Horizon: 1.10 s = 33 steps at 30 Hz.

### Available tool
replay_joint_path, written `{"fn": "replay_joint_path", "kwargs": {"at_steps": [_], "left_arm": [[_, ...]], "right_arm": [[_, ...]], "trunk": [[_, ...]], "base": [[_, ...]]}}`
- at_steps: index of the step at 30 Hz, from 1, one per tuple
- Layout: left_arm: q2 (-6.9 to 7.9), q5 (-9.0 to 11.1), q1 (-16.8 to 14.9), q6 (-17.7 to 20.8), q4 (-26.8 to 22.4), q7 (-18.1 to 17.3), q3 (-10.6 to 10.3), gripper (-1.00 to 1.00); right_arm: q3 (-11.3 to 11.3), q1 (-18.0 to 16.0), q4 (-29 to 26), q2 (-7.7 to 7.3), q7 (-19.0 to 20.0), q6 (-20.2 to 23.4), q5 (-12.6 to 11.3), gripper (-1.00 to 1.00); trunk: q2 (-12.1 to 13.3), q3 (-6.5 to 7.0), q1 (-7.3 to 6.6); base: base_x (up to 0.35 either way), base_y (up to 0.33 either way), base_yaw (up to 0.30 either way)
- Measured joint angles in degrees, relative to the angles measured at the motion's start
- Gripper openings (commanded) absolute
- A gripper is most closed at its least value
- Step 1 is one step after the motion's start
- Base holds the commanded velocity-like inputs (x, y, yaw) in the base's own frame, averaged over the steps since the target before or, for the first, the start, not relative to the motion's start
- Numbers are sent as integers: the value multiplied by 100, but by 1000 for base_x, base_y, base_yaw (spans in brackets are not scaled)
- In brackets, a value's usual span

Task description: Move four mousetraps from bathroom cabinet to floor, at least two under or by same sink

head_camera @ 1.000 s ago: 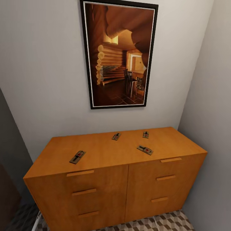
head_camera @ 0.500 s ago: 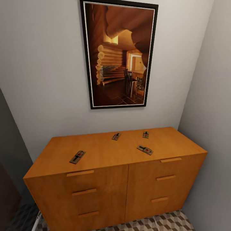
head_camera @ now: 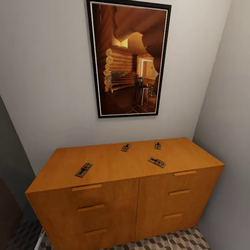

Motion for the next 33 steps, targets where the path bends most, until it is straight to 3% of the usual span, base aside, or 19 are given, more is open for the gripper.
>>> {"fn": "replay_joint_path", "kwargs": {"at_steps": [7, 17, 24, 29, 33], "left_arm": [[-160, -32, 0, 2, -266, 4, -32, 100], [-334, -91, -1, 217, -1351, -30, -65, 100], [-498, -353, -1, 879, -2213, -32, -78, 100], [-619, -673, -1, 1519, -2901, -39, -82, 100], [-660, -827, -1, 1797, -3336, -53, -83, 100]], "right_arm": [[15, -1, -22, 1, 1, 10, 16, 100], [-15, -3, -455, -41, 101, 43, 15, 100], [-16, -2, -1020, -166, 137, 131, -14, 100], [-37, -2, -1326, -307, 167, 273, -32, 100], [-45, -2, -1600, -410, 181, 348, -49, 100]], "trunk": [[0, 0, 0], [0, 2, 0], [1, 2, 0], [1, 2, 0], [1, 2, 0]], "base": [[0, 0, 0], [0, 0, 0], [0, 0, 0], [0, 0, 0], [0, 0, 0]]}}
